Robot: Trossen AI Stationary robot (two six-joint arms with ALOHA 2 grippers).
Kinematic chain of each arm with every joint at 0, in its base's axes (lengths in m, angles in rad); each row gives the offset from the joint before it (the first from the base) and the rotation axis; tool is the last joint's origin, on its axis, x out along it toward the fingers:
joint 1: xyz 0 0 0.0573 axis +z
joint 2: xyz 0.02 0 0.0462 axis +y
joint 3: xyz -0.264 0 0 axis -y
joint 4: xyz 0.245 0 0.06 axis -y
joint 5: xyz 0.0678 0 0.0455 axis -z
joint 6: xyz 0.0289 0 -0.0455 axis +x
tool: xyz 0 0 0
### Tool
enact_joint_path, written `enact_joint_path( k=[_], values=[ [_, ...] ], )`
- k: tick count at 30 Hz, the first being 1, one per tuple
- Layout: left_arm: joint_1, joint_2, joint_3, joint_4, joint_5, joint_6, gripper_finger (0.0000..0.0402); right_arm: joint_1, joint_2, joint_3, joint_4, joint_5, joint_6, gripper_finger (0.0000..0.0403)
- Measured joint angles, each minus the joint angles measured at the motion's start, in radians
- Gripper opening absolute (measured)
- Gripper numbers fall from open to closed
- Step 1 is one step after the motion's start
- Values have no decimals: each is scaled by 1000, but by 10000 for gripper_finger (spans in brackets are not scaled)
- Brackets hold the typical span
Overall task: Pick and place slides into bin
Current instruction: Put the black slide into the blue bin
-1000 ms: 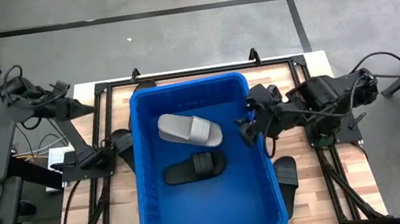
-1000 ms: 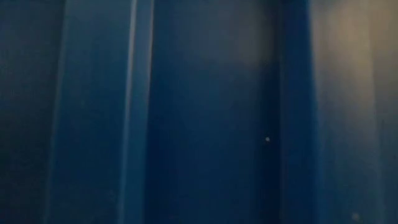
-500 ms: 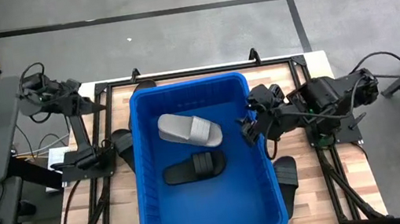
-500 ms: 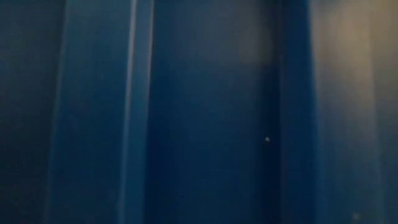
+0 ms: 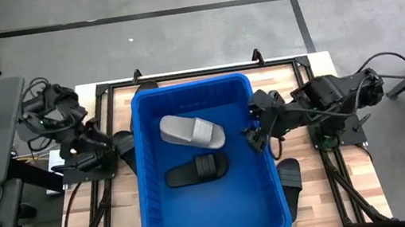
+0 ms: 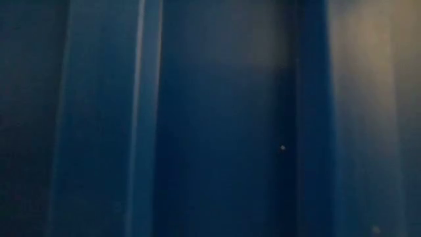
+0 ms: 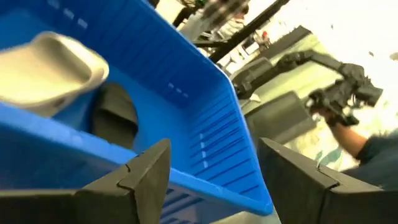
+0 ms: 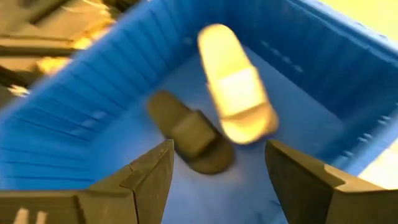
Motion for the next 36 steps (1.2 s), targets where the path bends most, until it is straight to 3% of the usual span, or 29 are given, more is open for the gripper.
enact_joint_path(
  k=[4, 7, 12, 15, 20, 26, 30, 36],
  values=[
    [-1, 39, -6, 0, 7, -47, 230, 41, -43, -7, 125, 58, -47, 239],
    [-1, 56, -6, -3, -23, -37, 230, 69, -129, -108, 371, 129, -156, 241],
    [-1, 55, -6, -7, -73, -38, 230, 69, -278, -564, 1098, 14, -325, 238],
    [-1, 55, -6, -7, -77, -39, 230, 65, -394, -858, 1345, -5, -309, 240],
    [-1, 55, -6, 51, -39, -65, 230, 63, -658, -1213, 1846, -17, -406, 239],
    [-1, 55, -5, 64, 29, -49, 230, 64, -834, -1457, 1983, -50, -393, 241],
    [-1, 83, -5, 2, 40, -99, 230, 64, -880, -1553, 1969, 35, -309, 241],
    [-1, 236, -5, -206, 234, -237, 230, 64, -884, -1620, 1921, 106, -218, 239]
  ],
)
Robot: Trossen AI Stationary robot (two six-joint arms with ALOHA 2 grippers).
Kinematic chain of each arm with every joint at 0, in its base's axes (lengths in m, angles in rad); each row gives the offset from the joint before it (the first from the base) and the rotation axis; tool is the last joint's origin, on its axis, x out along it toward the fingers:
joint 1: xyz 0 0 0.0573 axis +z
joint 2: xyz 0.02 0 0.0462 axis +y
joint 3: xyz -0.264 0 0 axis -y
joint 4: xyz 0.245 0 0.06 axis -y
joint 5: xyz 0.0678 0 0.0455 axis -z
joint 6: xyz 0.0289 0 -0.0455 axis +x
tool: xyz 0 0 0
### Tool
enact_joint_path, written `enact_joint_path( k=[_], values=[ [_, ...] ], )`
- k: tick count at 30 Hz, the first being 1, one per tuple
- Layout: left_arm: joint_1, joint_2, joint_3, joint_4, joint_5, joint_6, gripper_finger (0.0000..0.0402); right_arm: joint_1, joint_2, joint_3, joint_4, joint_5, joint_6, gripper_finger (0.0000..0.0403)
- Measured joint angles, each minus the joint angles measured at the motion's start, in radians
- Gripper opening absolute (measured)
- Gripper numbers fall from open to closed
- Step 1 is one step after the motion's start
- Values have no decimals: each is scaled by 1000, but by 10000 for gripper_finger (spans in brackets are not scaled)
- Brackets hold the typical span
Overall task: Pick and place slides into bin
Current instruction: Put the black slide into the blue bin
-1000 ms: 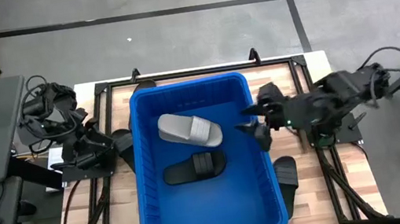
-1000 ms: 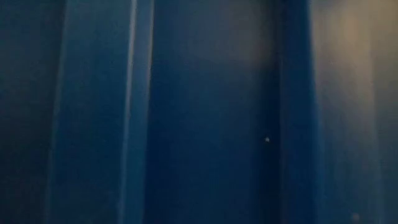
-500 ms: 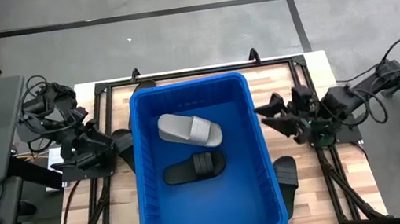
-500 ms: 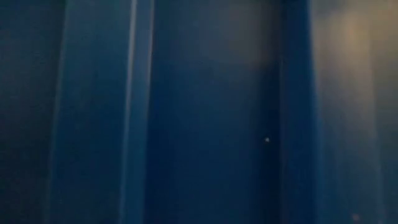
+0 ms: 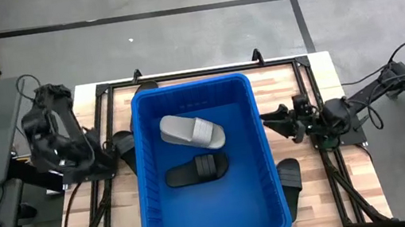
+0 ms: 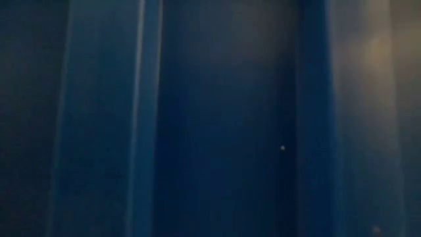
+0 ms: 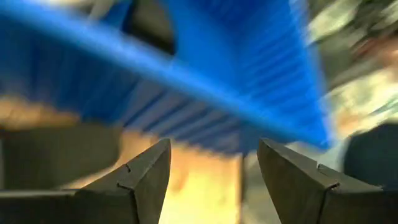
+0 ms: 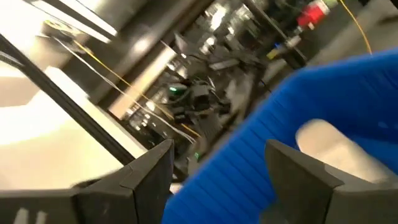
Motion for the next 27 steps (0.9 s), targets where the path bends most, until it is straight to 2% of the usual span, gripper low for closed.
enact_joint_path(
  k=[4, 9, 15, 19, 22, 27],
  values=[
    [0, 123, 3, -98, 63, -78, 230, 0, 0, 0, -67, 5, 57, 240],
    [1, 272, 5, -160, 14, -75, 230, 0, 0, 0, -152, -2, 144, 241],
    [1, 414, 5, -272, 35, -117, 230, 0, 0, 0, -249, -5, 259, 239],
    [1, 451, -12, -266, 17, -134, 230, 0, 1, 0, -257, -7, 270, 240],
    [1, 461, -64, -261, 26, -219, 230, 1, 1, 0, -258, -9, 251, 240],
    [42, 485, -114, -137, -5, -285, 229, 1, 1, 0, -260, -9, 249, 239]
  ],
)
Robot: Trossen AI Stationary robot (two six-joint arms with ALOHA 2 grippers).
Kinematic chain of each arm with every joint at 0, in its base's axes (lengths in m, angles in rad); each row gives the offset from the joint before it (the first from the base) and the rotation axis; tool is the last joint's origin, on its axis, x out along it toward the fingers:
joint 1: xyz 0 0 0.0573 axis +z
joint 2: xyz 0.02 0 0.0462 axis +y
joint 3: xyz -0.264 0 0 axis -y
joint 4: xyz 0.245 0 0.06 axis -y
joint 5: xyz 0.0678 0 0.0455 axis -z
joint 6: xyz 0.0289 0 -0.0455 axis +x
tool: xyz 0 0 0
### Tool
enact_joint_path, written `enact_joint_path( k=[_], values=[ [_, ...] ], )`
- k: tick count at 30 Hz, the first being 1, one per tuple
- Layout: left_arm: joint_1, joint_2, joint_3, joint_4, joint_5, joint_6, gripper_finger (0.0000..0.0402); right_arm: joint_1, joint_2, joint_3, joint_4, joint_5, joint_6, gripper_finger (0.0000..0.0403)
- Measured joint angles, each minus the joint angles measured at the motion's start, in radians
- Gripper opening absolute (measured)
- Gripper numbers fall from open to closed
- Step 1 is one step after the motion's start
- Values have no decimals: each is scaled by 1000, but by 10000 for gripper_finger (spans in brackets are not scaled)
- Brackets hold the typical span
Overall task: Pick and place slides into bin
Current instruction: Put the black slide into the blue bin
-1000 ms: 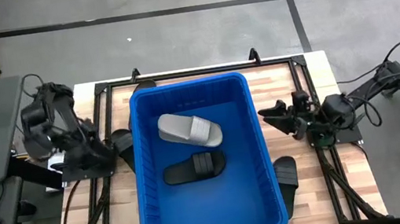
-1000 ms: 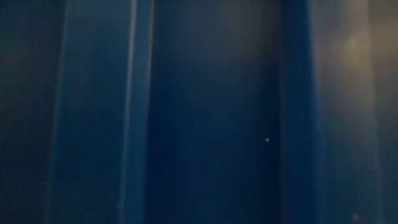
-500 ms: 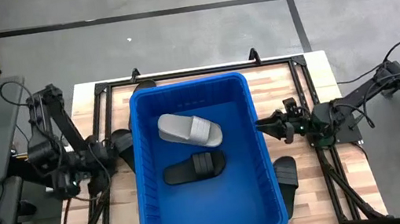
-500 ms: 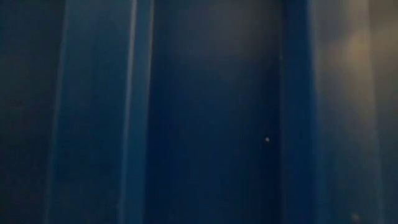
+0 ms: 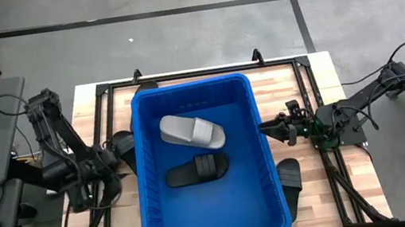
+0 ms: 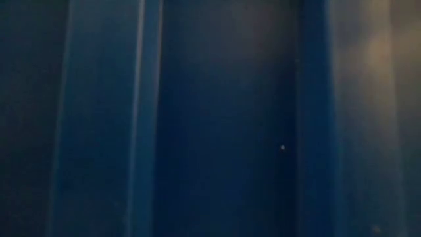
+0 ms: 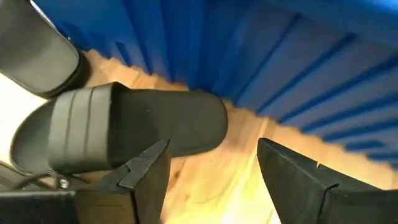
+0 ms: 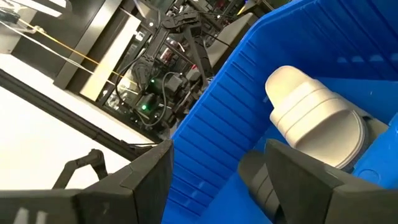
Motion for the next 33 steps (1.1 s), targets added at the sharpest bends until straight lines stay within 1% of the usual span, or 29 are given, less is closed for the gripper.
enact_joint_path(
  k=[2, 3, 9, 12, 13, 15, 17, 18, 22, 24, 26, 29, 30, 32, 33],
  values=[
    [52, 26, 1, 32, 17, 7, 229, 0, 0, 0, 0, -1, 0, 240],
    [79, 39, 1, 61, 24, 36, 229, 0, 0, 0, 0, -5, 0, 241],
    [266, 137, 2, 265, 21, 313, 230, 0, 0, 0, -3, -45, -27, 239],
    [353, 176, 3, 344, 48, 395, 230, 0, 0, 1, -5, -60, -27, 239],
    [371, 190, 6, 352, 79, 392, 230, 0, 0, 1, -6, -73, -27, 240],
    [397, 215, 10, 333, 117, 318, 230, 0, 0, 1, -6, -99, -23, 241],
    [401, 231, 9, 314, 128, 240, 230, 0, 0, 1, -8, -123, -18, 240],
    [402, 234, 8, 311, 125, 230, 230, 0, 0, 1, -8, -138, -18, 240],
    [404, 232, 5, 322, 71, 267, 230, 0, 0, 1, -8, -160, -36, 239],
    [404, 228, 5, 319, 73, 302, 230, 0, 0, 1, -8, -160, -43, 240],
    [404, 228, 7, 288, 130, 287, 230, 0, 0, 1, -8, -159, -52, 241],
    [404, 252, -28, 139, 273, 276, 230, 0, 0, 1, -14, -160, -60, 241],
    [404, 246, -34, 145, 329, 283, 230, 0, 0, 1, -15, -160, -61, 241],
    [405, 239, -58, 105, 446, 298, 229, 0, 0, 1, -15, -160, -61, 241],
    [404, 241, -64, 96, 474, 303, 229, 0, 0, 1, -16, -160, -64, 241]
  ],
)
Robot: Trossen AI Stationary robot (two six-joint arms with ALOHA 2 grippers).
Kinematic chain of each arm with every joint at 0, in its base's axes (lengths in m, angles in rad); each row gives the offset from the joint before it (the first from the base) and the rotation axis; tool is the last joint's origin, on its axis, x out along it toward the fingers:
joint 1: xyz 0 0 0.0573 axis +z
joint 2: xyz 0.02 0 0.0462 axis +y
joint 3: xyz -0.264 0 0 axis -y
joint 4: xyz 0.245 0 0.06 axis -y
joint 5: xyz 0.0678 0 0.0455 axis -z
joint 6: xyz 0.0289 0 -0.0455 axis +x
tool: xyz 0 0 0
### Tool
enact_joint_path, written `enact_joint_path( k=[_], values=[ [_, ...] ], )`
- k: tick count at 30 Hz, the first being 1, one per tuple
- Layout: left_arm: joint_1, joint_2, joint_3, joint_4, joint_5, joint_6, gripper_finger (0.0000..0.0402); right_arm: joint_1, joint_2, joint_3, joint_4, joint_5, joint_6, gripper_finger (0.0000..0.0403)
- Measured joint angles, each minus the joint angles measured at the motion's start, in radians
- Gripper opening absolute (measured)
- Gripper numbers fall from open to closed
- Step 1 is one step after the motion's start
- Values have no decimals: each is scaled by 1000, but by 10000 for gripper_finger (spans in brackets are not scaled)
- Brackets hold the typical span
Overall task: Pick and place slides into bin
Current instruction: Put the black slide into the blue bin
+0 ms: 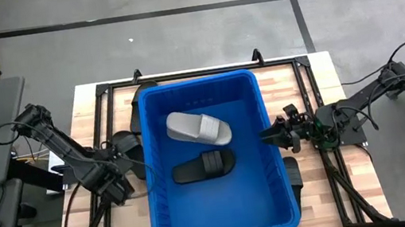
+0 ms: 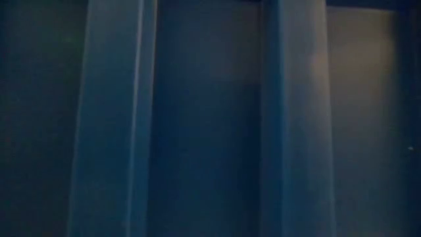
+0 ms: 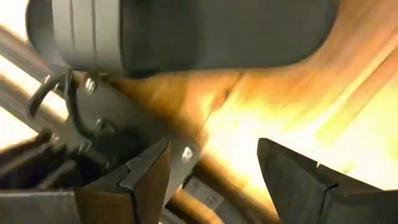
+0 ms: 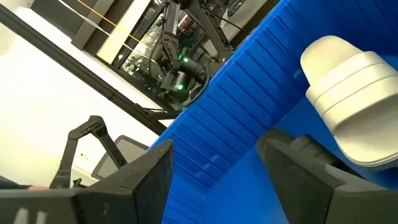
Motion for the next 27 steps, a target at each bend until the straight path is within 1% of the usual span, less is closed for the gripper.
enact_joint_path(
  k=[2, 4, 7, 9, 11, 15, 18, 20, 22, 24, 27],
  values=[
    [-1, 1, 9, 48, -9, 11, 227, 0, 0, 0, -1, 1, -8, 241],
    [1, -4, 7, 53, -58, 23, 226, 0, 0, 0, -19, 3, -7, 241],
    [7, 1, 8, 126, -170, 4, 227, 0, 2, 0, -23, 13, -6, 239],
    [20, 9, 8, 146, -206, 1, 228, -1, 5, 0, -35, 29, 2, 239],
    [34, 15, 8, 146, -217, 5, 228, -1, 8, 0, -29, 36, 3, 239],
    [78, 49, -19, 168, -250, 104, 222, -2, 12, 0, -41, 56, 4, 241],
    [129, 90, -33, 189, -208, 201, 219, -2, 14, 0, -44, 80, 12, 241],
    [152, 111, -32, 184, -202, 209, 219, -2, 14, 0, -45, 80, 31, 241],
    [166, 125, -29, 184, -208, 251, 222, -2, 14, 0, -45, 80, 40, 241],
    [169, 134, -29, 185, -236, 308, 226, 0, 14, 0, -46, 75, 48, 241],
    [169, 136, -29, 188, -289, 329, 229, 1, 14, 0, -49, 71, 64, 240]
  ],
)
